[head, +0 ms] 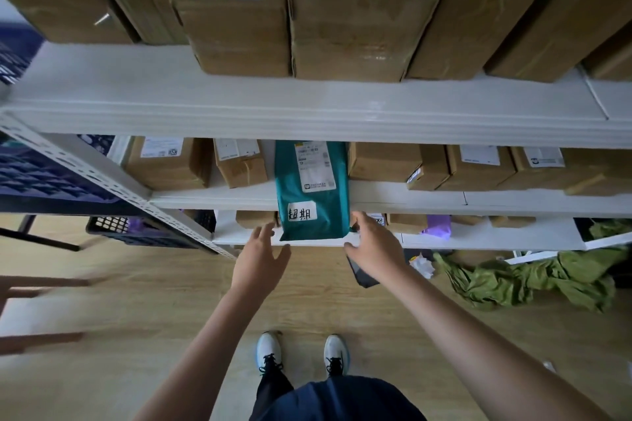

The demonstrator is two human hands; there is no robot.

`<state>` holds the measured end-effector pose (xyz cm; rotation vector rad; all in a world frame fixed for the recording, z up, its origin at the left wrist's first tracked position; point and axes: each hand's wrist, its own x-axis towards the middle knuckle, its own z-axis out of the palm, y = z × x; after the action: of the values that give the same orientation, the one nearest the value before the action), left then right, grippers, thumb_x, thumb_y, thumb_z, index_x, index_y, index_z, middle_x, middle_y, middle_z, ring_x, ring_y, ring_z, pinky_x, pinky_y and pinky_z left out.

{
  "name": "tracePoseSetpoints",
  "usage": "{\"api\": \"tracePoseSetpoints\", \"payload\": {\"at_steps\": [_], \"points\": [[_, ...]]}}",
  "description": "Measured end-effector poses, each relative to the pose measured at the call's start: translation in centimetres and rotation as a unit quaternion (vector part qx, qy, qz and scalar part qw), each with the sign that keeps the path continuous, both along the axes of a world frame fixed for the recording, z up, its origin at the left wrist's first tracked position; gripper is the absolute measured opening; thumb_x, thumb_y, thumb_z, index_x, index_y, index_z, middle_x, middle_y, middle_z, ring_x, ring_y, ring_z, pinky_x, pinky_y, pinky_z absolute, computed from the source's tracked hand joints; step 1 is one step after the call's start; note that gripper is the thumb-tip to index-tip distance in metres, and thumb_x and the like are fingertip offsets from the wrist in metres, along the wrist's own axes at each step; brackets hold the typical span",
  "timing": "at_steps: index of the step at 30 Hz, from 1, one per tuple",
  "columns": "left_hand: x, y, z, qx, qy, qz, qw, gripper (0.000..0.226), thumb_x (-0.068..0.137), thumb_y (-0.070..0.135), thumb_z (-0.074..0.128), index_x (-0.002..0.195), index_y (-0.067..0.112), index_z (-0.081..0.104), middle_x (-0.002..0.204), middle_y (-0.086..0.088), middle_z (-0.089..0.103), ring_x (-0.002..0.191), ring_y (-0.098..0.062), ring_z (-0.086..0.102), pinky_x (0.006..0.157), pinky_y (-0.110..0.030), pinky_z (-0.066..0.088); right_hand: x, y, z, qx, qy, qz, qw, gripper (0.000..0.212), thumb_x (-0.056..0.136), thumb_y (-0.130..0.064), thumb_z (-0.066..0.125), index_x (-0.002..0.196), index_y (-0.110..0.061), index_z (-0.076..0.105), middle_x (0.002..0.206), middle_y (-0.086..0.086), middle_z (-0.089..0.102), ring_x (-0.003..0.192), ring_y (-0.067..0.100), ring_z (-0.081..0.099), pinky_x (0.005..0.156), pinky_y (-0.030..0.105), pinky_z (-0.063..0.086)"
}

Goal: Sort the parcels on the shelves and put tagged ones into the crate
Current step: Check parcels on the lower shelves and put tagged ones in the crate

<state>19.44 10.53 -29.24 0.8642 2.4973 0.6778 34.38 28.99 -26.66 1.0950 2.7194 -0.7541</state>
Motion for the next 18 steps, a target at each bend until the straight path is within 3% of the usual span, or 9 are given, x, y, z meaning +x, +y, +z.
{"api": "tracePoseSetpoints", "payload": {"at_steps": [3, 6, 9, 12, 15, 18], "points": [[-2.8, 1.1, 0.7, -0.03, 0.067, -0.031, 0.997, 0.053, 0.095, 0.033, 0.059, 0.14, 0.009, 0.045, 0.135, -0.009, 0.05, 0.118, -0.029, 0.054, 0.085, -0.043, 0.053, -1.7, 2.1, 0.3, 0.052, -0.014, 0.015, 0.998, 0.067, 0.088, -0.023, 0.07, 0.147, -0.013, 0.038, 0.132, 0.004, 0.057, 0.117, 0.023, 0.055, 0.086, 0.039, 0.055], [-5.7, 3.3, 1.2, -0.068, 0.092, -0.086, 0.99, 0.055, 0.097, 0.032, 0.056, 0.145, 0.009, 0.042, 0.143, -0.009, 0.043, 0.131, -0.027, 0.039, 0.101, -0.042, 0.046, -4.3, 4.3, 0.3, 0.06, -0.081, 0.062, 0.993, 0.061, 0.085, -0.022, 0.072, 0.138, -0.01, 0.045, 0.136, 0.009, 0.049, 0.126, 0.028, 0.044, 0.093, 0.042, 0.051], [-7.8, 5.4, 1.2, -0.112, 0.084, -0.121, 0.983, 0.053, 0.094, 0.022, 0.058, 0.144, 0.011, 0.043, 0.147, -0.013, 0.035, 0.137, -0.031, 0.033, 0.108, -0.044, 0.043, -6.3, 5.8, -0.1, 0.051, -0.121, 0.099, 0.986, 0.068, 0.081, -0.028, 0.077, 0.137, -0.007, 0.045, 0.142, 0.015, 0.038, 0.131, 0.035, 0.035, 0.104, 0.047, 0.044], [-8.3, 6.9, 0.9, -0.109, 0.075, -0.115, 0.984, 0.054, 0.089, 0.005, 0.057, 0.142, 0.006, 0.043, 0.143, -0.014, 0.035, 0.135, -0.033, 0.031, 0.107, -0.048, 0.044, -7.1, 6.3, -1.0, 0.017, -0.116, 0.103, 0.988, 0.07, 0.081, -0.02, 0.076, 0.138, -0.008, 0.038, 0.141, 0.014, 0.033, 0.129, 0.036, 0.035, 0.105, 0.046, 0.043], [-7.8, 7.1, 0.3, -0.104, 0.07, -0.102, 0.987, 0.056, 0.089, 0.005, 0.06, 0.142, 0.005, 0.041, 0.144, -0.013, 0.033, 0.134, -0.033, 0.03, 0.104, -0.049, 0.047, -7.4, 5.6, -1.2, -0.059, -0.074, 0.072, 0.993, 0.074, 0.081, -0.014, 0.074, 0.143, -0.012, 0.034, 0.141, 0.012, 0.031, 0.128, 0.033, 0.034, 0.106, 0.042, 0.04], [-7.2, 6.5, 0.1, -0.082, 0.038, -0.073, 0.993, 0.055, 0.088, 0.0, 0.061, 0.14, 0.004, 0.044, 0.144, -0.01, 0.034, 0.131, -0.029, 0.031, 0.101, -0.046, 0.049, -7.4, 4.9, -1.6, -0.125, -0.058, 0.04, 0.99, 0.064, 0.08, -0.009, 0.069, 0.136, -0.014, 0.038, 0.129, 0.009, 0.036, 0.122, 0.027, 0.034, 0.103, 0.035, 0.037]]}}
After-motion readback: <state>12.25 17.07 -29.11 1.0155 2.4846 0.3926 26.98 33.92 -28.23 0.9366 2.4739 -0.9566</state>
